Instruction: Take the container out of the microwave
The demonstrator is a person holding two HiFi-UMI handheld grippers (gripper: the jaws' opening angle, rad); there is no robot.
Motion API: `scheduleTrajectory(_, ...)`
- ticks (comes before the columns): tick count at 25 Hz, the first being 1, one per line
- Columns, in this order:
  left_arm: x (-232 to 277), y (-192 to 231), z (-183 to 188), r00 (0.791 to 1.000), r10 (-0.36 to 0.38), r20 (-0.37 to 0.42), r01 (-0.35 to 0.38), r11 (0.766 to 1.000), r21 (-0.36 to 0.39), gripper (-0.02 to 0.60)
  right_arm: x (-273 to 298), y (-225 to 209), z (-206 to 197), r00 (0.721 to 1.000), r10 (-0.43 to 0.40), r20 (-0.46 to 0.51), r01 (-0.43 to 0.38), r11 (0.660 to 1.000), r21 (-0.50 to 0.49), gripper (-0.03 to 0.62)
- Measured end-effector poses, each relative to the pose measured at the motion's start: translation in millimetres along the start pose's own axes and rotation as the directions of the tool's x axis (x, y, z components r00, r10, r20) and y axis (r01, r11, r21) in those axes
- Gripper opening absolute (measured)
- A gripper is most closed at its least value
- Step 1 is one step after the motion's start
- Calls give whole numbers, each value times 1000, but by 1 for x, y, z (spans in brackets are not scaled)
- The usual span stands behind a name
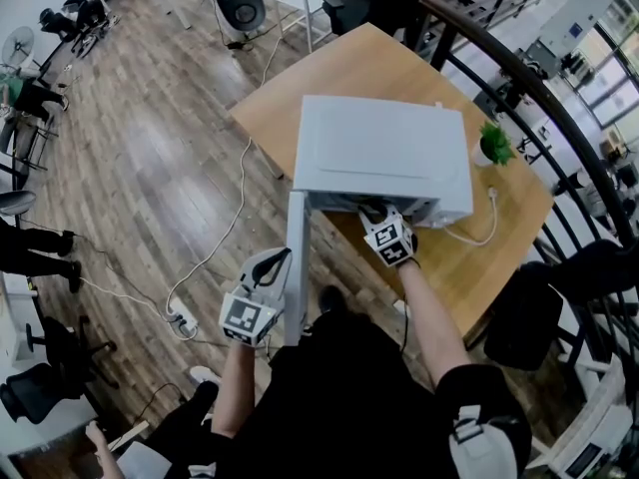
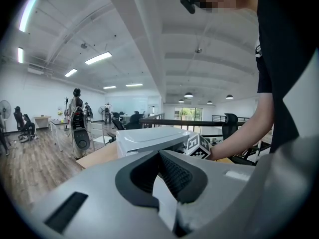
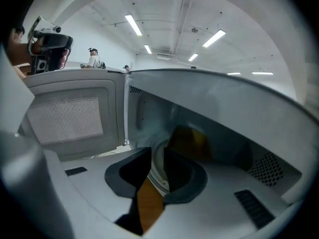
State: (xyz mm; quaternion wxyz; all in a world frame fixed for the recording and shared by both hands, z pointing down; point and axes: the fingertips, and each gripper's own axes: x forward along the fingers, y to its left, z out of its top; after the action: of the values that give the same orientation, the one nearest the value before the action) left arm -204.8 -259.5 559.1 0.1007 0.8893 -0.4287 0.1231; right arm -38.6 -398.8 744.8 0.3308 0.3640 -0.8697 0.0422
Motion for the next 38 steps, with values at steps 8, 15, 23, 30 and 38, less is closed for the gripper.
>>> scheduleTrajectory(8,0,9,-8,1000,-1,-10,1,1000,-6,2,28,-7,-1,1000,-9,-26,9,1000,8,88)
scheduleTrajectory(15,3,13,-6,1000,-17,-9,17,1000,-13,2,46,-14,2,998,-21,-55,21,1000,-2,101)
scheduleTrajectory(23,3,17,-9,1000,-26,-12,26,1000,-10,2,59,-15,-7,994,-15,-107,13,1000,-19,75)
scheduleTrajectory(30,2,22,-10,1000,-26,-12,25,1000,-17,2,64,-15,-10,989,-14,-145,7,999,-47,37)
scheduleTrajectory(38,4,21,-8,999,-33,-5,33,999,-17,2,62,-11,-12,987,17,-160,-27,998,-63,28)
